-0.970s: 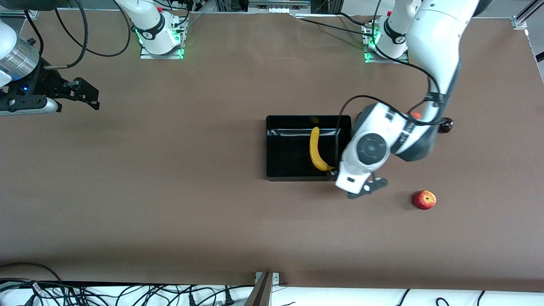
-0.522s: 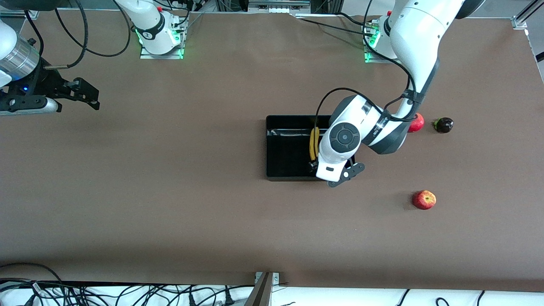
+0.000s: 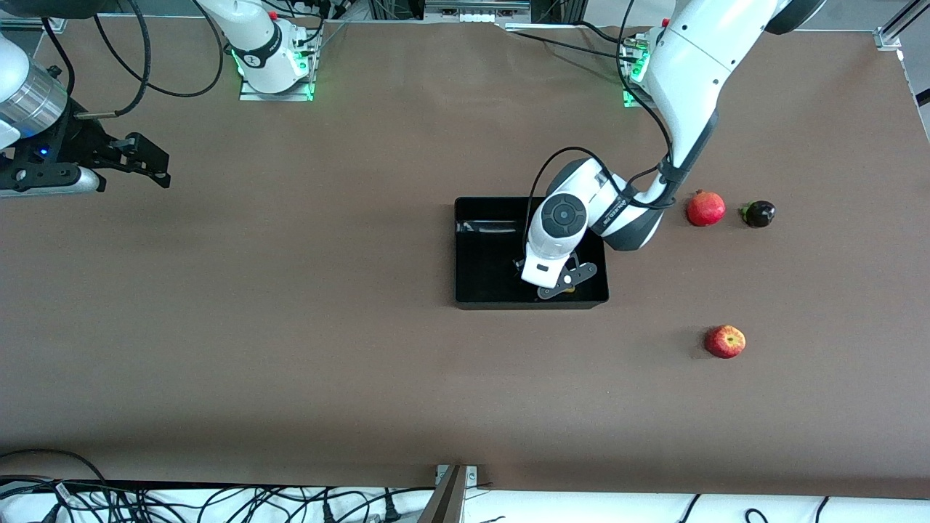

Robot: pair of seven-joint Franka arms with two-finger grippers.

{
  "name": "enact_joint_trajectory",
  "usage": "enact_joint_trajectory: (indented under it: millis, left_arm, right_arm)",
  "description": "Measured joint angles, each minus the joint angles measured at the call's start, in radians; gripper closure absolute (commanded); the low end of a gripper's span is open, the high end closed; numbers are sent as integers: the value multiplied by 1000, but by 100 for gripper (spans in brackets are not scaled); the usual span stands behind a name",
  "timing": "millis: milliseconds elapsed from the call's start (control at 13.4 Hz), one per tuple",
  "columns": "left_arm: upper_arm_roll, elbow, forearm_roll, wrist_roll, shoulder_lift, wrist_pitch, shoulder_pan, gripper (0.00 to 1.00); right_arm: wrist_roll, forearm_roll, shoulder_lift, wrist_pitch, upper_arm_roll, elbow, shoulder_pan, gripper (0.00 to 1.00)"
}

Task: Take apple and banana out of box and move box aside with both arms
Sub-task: 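Grasp the yellow banana with the left gripper and lift it, then carry the banana beside the apple and release it from the left gripper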

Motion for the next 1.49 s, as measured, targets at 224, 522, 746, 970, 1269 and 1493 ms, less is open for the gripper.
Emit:
enact_joint_trajectory:
  millis: [224, 522, 746, 970, 1269, 1493]
  left_arm:
    - [-3, -41, 36, -35, 4, 39, -5, 100]
    - [-9, -36, 36, -35, -4, 43, -5, 100]
    - [-41, -4, 18, -21, -61, -107, 21, 100]
    - [-89, 94, -106, 163, -192, -409, 127, 100]
    - [-104, 235, -140, 553, -276, -753, 340, 100]
    - [-38, 242, -81, 968, -272, -761, 518, 100]
  right_arm:
    - [0, 0, 0, 0, 0, 0, 0, 0]
    - [0, 0, 0, 0, 0, 0, 0, 0]
    - [0, 0, 0, 0, 0, 0, 0, 0]
    - [0, 0, 0, 0, 0, 0, 0, 0]
    - [0, 0, 0, 0, 0, 1, 0, 0]
    - [0, 0, 0, 0, 1, 1, 0, 0]
